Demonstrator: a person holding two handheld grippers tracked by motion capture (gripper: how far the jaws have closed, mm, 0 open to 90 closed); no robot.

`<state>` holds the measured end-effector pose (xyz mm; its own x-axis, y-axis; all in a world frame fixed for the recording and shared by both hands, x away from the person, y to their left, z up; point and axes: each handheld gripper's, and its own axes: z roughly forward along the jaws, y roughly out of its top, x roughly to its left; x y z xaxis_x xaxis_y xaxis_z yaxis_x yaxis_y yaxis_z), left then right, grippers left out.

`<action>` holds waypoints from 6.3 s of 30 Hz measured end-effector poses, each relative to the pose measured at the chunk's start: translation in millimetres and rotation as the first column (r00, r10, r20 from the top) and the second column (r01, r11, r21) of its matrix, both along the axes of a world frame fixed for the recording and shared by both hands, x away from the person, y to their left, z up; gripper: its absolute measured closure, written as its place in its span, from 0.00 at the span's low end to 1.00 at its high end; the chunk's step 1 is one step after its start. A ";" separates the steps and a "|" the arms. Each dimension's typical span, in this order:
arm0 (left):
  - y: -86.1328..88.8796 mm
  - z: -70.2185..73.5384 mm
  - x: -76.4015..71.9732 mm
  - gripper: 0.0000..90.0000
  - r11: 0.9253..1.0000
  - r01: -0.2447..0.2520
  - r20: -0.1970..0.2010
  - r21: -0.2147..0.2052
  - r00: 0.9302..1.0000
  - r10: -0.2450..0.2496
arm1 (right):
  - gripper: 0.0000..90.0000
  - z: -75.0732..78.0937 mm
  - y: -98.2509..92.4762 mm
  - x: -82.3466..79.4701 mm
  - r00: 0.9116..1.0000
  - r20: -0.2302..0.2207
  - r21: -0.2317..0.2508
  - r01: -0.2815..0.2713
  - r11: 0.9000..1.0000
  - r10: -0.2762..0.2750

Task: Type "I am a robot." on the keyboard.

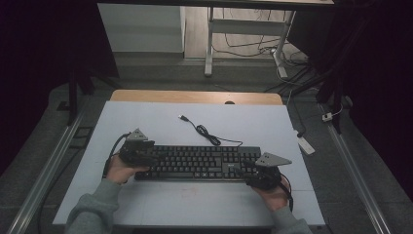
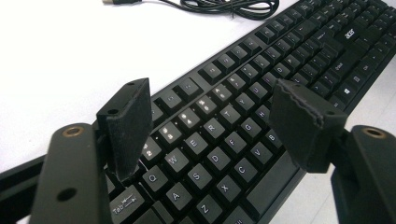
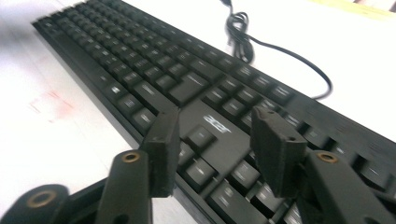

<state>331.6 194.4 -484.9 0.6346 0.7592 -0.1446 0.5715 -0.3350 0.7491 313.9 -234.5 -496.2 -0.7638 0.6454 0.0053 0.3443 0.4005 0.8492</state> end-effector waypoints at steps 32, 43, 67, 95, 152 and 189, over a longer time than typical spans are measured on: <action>-3.1 -1.2 -0.2 0.33 1.000 0.023 -0.006 0.017 1.000 -0.023 | 0.78 13.4 69.0 13.9 0.991 0.011 0.003 -0.134 0.991 0.134; -6.4 -0.8 -1.4 0.32 0.999 0.028 0.000 0.023 1.000 -0.028 | 0.99 13.1 86.4 19.4 0.983 -0.003 -0.015 -0.185 0.983 0.185; -8.1 -1.8 -0.8 0.32 0.999 0.038 -0.001 0.033 0.999 -0.038 | 0.99 -12.3 144.6 57.4 0.979 -0.082 -0.111 -0.193 0.975 0.184; -8.7 -2.6 -0.6 0.32 0.998 0.041 0.004 0.046 0.999 -0.041 | 0.99 -19.9 155.2 62.7 0.980 -0.075 -0.171 -0.194 0.966 0.184; -19.6 -5.2 -6.1 0.71 0.993 0.112 0.007 0.036 0.994 -0.112 | 0.60 1.3 79.2 31.9 0.989 -0.042 -0.051 -0.145 0.988 0.143; -54.5 -28.7 -7.4 0.99 0.971 0.212 -0.066 0.109 0.976 -0.206 | 0.60 0.0 79.8 32.5 0.989 -0.046 -0.063 -0.147 0.987 0.144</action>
